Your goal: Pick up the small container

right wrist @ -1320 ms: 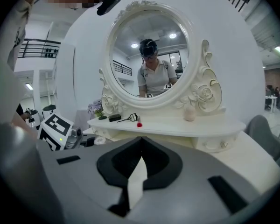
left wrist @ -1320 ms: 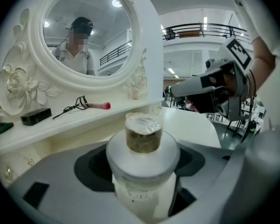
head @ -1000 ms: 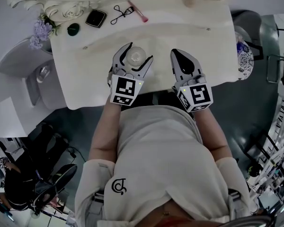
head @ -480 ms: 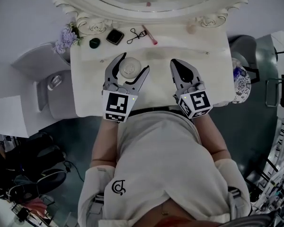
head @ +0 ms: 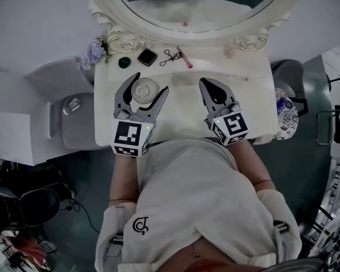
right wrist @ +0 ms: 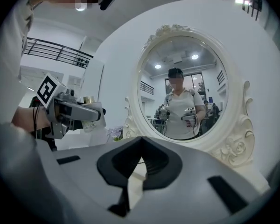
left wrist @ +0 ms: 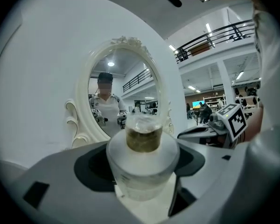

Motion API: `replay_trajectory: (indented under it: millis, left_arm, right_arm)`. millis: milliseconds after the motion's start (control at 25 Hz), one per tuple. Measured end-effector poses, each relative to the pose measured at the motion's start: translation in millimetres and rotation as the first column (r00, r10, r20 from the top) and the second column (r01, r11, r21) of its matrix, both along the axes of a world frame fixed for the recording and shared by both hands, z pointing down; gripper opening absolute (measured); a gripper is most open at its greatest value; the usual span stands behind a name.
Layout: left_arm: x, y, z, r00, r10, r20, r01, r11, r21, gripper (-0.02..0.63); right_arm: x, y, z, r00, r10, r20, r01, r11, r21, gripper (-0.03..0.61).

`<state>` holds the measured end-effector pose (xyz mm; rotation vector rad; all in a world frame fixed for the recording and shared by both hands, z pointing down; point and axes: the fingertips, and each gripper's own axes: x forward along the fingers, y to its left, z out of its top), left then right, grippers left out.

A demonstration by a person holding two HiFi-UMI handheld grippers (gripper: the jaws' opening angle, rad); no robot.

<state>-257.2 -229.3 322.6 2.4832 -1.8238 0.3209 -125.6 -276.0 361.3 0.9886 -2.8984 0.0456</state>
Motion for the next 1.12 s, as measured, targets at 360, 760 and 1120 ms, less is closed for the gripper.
replay_trajectory:
  millis: [360, 760, 1120]
  left_arm:
    - [-7.7, 1.3, -0.5, 1.000, -0.017, -0.014, 0.018, 1.000, 0.003, 0.353]
    - [-9.2, 2.4, 6.7, 1.000, -0.013, -0.018, 0.012, 1.000, -0.012, 0.353]
    - [-9.5, 6.0, 13.7, 1.000, 0.007, -0.016, -0.008, 0.999, -0.031, 0.353]
  right_arm:
    - [-7.4, 1.8, -8.5, 1.000, -0.016, 0.008, 0.016, 1.000, 0.027, 0.006]
    - [-8.6, 3.0, -10.7, 1.000, -0.003, 0.002, 0.003, 0.999, 0.039, 0.005]
    - [-8.0, 7.0, -13.0, 1.000, 0.025, 0.001, -0.025, 0.999, 0.048, 0.005]
